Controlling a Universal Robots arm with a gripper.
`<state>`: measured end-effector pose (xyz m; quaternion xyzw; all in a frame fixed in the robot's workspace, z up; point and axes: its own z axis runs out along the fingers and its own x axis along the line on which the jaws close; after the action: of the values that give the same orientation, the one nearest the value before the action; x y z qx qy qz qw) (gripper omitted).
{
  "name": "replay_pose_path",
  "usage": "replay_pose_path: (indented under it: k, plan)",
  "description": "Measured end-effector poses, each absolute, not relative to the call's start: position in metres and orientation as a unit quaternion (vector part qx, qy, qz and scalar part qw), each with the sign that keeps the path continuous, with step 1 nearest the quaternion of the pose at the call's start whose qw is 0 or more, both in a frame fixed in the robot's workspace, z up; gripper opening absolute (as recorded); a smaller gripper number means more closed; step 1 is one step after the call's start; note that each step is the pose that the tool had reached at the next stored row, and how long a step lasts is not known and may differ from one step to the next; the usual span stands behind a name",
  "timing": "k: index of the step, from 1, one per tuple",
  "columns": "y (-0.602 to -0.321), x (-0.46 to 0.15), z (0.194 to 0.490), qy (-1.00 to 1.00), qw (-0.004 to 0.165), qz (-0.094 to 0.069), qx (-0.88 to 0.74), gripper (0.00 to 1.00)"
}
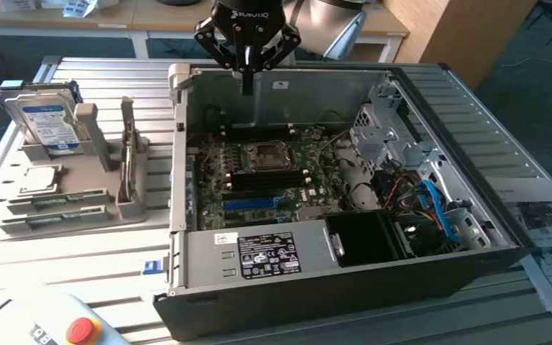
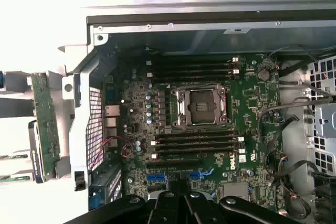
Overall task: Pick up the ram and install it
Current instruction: 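Reach for the ram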
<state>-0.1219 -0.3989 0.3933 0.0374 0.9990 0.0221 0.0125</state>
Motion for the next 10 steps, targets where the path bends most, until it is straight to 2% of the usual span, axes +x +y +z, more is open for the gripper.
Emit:
replay_pose_path:
  k: [10]
  plan:
    - [-0.3989,-0.1219,0.3933,0.999,0.012,0.022,0.037,0.11]
